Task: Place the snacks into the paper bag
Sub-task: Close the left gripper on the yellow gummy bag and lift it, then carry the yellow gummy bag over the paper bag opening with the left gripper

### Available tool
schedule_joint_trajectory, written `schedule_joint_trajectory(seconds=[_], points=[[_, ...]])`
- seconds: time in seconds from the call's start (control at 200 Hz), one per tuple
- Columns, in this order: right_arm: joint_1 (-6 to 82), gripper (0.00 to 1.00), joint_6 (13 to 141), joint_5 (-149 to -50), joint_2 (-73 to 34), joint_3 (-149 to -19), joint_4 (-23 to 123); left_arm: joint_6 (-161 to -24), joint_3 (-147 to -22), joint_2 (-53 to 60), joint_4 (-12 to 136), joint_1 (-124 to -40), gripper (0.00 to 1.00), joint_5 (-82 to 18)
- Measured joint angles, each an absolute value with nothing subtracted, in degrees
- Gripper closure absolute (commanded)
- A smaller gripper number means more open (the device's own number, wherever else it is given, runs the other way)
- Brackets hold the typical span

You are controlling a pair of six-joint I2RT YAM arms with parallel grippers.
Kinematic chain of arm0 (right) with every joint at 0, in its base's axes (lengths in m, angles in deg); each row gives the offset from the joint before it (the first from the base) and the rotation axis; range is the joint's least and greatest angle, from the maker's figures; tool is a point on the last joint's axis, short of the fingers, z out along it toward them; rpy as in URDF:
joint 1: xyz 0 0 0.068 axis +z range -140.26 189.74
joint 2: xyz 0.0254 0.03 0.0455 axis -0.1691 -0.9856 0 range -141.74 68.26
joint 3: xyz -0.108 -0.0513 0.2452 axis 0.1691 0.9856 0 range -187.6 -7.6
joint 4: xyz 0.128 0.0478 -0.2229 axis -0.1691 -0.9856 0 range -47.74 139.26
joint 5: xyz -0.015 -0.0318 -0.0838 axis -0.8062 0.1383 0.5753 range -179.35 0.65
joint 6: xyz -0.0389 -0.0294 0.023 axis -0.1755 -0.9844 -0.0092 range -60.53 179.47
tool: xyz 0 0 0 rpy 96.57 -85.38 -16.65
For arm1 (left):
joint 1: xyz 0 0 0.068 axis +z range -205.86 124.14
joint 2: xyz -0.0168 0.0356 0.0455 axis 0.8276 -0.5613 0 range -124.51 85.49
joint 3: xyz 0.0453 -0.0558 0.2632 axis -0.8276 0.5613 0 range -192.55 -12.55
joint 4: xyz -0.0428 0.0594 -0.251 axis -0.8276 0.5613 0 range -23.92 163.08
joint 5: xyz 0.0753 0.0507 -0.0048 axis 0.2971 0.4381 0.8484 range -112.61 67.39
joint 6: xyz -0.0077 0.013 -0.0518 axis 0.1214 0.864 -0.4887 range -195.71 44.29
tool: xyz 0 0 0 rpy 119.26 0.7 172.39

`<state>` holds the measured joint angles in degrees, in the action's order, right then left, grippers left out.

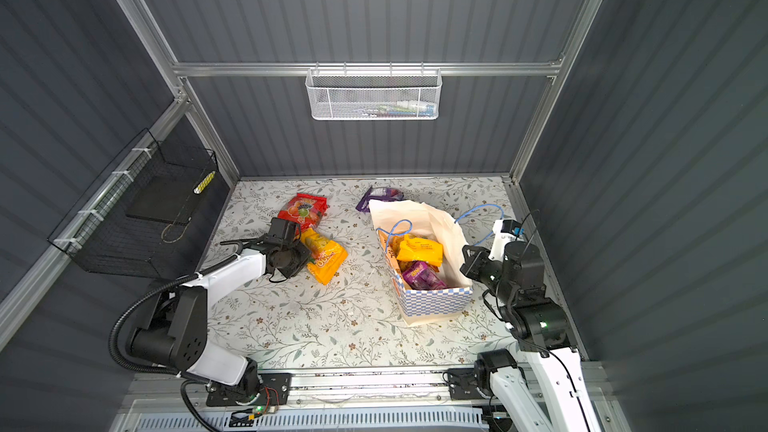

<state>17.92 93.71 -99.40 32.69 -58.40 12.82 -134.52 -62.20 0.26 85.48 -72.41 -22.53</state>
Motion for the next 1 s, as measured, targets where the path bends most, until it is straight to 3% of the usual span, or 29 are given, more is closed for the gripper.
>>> schedule_joint_trajectory(seconds=[0.425,0.761,1.001], points=[[17.9,1.0,93.7,-99.4,32.6,-58.5,12.8,-121.8,-67.2,22.0,99.8,-72.4,1.0,-21.7],[17.9,1.0,93.7,-99.6,31.4,-59.4,12.6,-114.0,-86.1,21.2,105.9,-72.4,1.0,-28.5],[17.9,1.0,93.7,-99.7,30.8,-60.5,11.7,-113.9,-100.6,15.9,102.0,-73.2,1.0,-37.9]])
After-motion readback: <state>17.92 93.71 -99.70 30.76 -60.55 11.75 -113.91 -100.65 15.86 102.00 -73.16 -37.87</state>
